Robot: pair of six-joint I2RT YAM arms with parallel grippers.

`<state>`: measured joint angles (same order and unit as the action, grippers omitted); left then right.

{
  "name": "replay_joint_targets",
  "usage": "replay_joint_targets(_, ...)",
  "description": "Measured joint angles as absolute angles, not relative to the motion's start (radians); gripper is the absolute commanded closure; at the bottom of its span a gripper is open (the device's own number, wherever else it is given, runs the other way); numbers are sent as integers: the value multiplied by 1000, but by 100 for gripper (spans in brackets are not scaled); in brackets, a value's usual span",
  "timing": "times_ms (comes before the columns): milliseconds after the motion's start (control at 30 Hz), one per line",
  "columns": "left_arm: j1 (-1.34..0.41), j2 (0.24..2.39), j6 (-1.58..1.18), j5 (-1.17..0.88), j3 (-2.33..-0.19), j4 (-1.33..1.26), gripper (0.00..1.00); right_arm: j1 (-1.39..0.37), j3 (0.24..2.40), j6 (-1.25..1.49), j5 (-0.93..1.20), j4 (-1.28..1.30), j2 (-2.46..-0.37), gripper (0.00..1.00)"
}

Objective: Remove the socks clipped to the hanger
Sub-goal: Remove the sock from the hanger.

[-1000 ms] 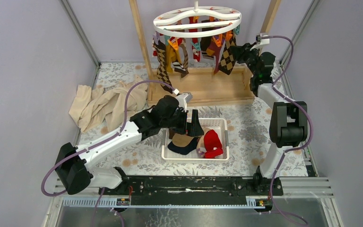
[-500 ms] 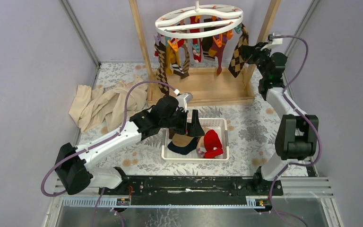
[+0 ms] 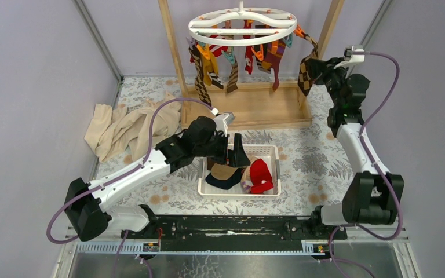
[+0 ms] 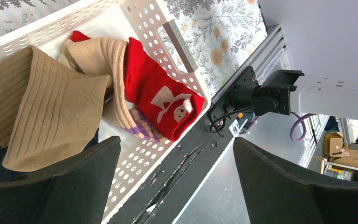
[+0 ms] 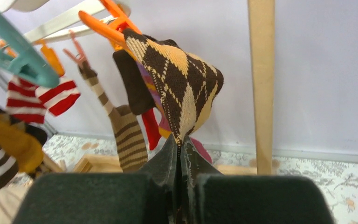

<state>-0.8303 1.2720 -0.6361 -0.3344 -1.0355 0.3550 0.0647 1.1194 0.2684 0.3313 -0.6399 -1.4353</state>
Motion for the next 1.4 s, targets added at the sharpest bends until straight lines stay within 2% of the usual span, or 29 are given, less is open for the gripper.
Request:
replay_joint_targets(400, -830, 1235, -639, -349, -1016, 351, 1, 65, 976, 292, 439, -550, -1123, 100)
replay_joint_targets(833, -830, 1222, -645, -360, -1008, 342, 1, 47, 973, 412, 613, -443, -964, 100)
replay_joint_targets(1067, -830, 1207, -653, -360, -1007, 328, 1, -150, 1047, 379, 614, -252, -936, 100)
replay_joint_targets(1400, -830, 1140, -665, -357, -994, 320, 1, -454, 1130, 337, 545, -154, -992, 100)
